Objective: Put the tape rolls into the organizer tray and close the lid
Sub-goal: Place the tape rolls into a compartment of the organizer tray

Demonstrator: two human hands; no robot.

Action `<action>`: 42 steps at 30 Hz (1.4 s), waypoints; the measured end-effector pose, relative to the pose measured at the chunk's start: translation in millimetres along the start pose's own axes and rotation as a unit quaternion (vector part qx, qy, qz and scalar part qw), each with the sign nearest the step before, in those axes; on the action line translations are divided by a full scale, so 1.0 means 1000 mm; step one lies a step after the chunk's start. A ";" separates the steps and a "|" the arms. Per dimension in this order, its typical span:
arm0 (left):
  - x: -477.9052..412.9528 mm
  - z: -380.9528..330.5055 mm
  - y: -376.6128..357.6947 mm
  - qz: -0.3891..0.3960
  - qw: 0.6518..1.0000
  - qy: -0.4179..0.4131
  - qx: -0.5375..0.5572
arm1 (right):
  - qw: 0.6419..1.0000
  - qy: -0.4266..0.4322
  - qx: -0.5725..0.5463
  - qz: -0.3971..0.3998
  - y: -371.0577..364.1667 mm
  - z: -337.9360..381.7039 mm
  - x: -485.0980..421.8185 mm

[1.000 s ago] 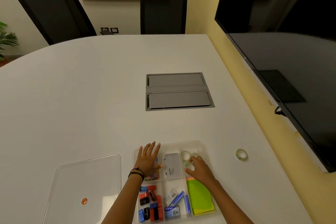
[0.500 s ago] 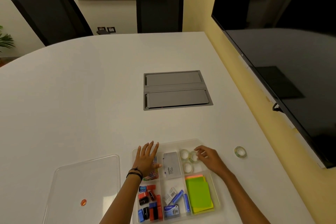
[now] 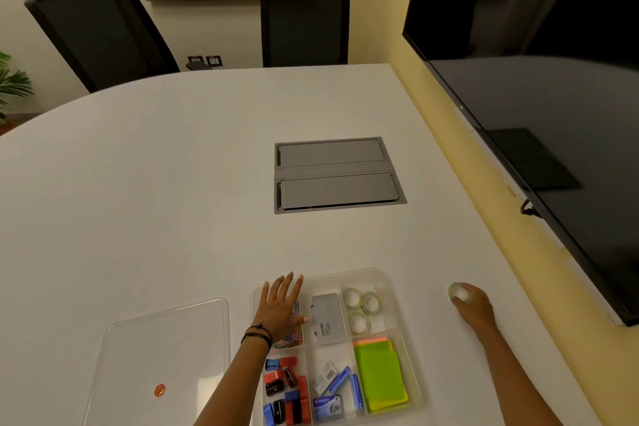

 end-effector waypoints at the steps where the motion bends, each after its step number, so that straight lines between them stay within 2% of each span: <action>1: 0.000 0.000 0.000 0.000 1.000 0.000 0.000 | 1.000 -0.006 0.007 0.014 -0.003 -0.003 -0.001; 5: 0.000 0.000 0.000 0.000 1.000 0.002 -0.001 | 0.996 -0.010 0.063 0.066 -0.021 -0.012 0.005; 10: 0.000 0.000 0.000 -0.001 1.000 0.003 0.001 | 0.988 0.077 0.129 0.044 -0.039 -0.006 0.021; 19: -0.001 0.000 0.000 -0.005 1.000 0.003 0.010 | 0.989 0.132 0.046 0.052 -0.060 0.022 0.044; 22: 0.000 0.001 0.001 -0.007 1.000 0.002 0.008 | 0.980 0.155 0.103 0.067 -0.072 0.024 0.051; 28: 0.000 -0.001 0.002 -0.012 1.000 -0.001 0.014 | 0.971 0.145 0.188 0.040 -0.074 0.016 0.054; 35: -0.001 0.002 -0.002 -0.011 1.000 0.003 0.012 | 0.987 0.118 0.101 0.043 -0.060 0.008 0.056; 42: -0.001 0.001 0.000 -0.019 1.000 0.002 0.018 | 0.989 0.073 -0.068 0.112 -0.060 0.046 0.058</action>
Point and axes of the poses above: each hand's wrist, its own x-axis away from the middle knuckle, its own y-axis out of the back of the hand, z = x × y, the point moved 10 cm from there along -x, towards the middle knuckle, and after that the axes turned 10 degrees about -y, right-handed, at the moved point
